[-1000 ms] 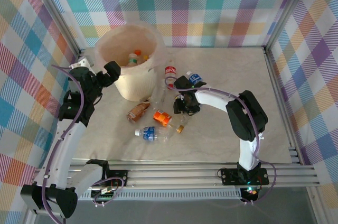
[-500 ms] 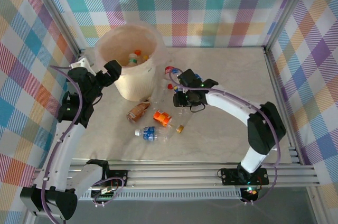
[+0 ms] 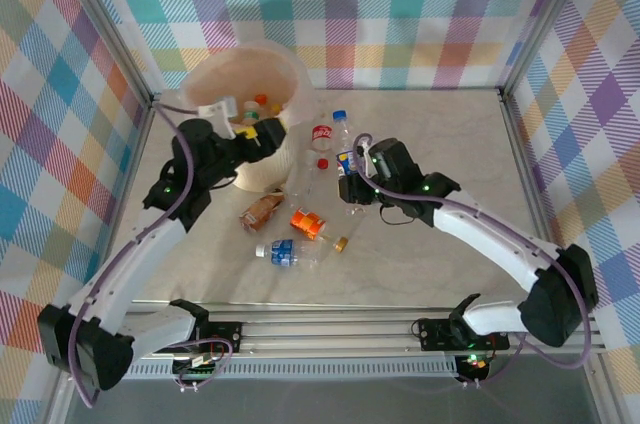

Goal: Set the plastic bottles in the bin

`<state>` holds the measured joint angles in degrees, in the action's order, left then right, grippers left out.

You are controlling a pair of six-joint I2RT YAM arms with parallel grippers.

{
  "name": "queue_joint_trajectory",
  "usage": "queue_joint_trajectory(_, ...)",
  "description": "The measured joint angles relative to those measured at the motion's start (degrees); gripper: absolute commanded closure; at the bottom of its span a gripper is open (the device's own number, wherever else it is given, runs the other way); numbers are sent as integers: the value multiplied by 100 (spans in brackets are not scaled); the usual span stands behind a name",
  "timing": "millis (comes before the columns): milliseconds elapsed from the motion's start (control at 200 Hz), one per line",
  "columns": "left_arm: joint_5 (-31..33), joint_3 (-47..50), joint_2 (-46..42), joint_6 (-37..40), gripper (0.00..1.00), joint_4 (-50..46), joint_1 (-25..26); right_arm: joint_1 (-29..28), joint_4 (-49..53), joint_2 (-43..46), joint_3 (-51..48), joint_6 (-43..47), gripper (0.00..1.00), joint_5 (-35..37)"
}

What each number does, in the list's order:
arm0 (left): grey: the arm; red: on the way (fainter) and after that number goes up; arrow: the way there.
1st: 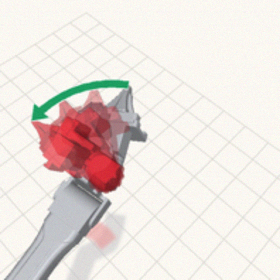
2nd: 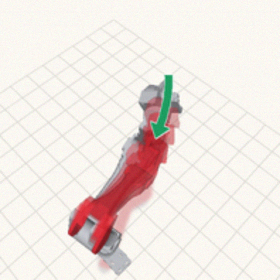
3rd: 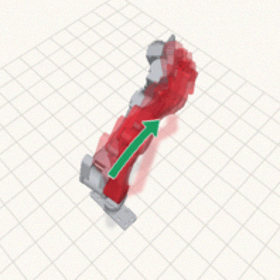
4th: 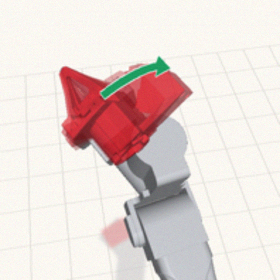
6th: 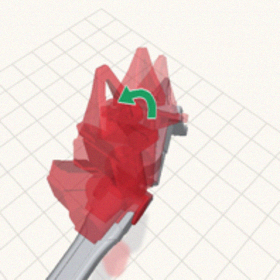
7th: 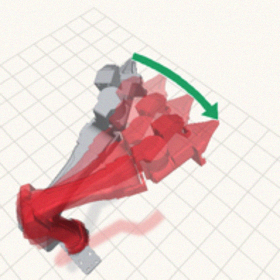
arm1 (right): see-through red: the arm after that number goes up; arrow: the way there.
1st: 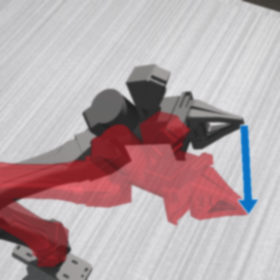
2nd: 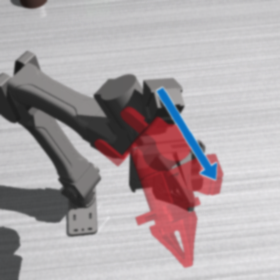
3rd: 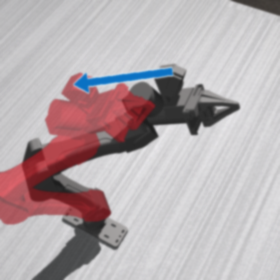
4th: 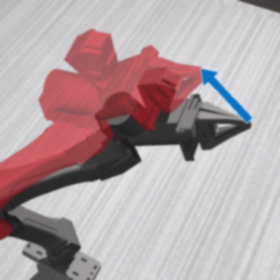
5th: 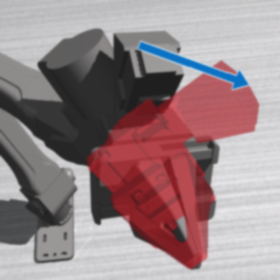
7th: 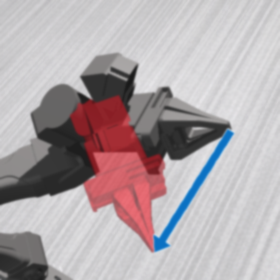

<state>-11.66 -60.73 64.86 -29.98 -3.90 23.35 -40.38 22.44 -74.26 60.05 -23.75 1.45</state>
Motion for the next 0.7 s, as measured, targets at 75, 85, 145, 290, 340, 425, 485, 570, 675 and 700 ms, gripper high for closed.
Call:
queue_joint_trajectory(75,-138,-201,387,-2,0,122,310,-22,-208,245,-173,98,54,-109)
queue_joint_trajectory(85,-142,-232,437,-4,0,129,348,-24,-240,273,-195,114,54,-120)
queue_joint_trajectory(145,-293,-396,726,-26,0,260,555,-39,-393,413,-293,203,54,-223)
queue_joint_trajectory(290,-573,-791,1272,-66,2,444,990,-92,-629,570,-415,330,54,-389)
queue_joint_trajectory(340,-636,-911,1416,-70,2,494,1097,-105,-680,575,-417,365,53,-431)
queue_joint_trajectory(425,-723,-1036,1587,-90,4,568,1209,-127,-737,595,-424,396,53,-483)
queue_joint_trajectory(485,-741,-1082,1663,-122,5,584,1228,-133,-761,621,-439,417,53,-503)
queue_joint_trajectory(570,-769,-1126,1764,-179,7,605,1237,-153,-861,662,-494,481,53,-568)
queue_joint_trajectory(675,-822,-1134,1836,-219,7,599,1252,-173,-946,671,-511,520,53,-616)
queue_joint_trajectory(700,-831,-1134,1847,-221,6,599,1252,-173,-962,673,-511,522,53,-625)
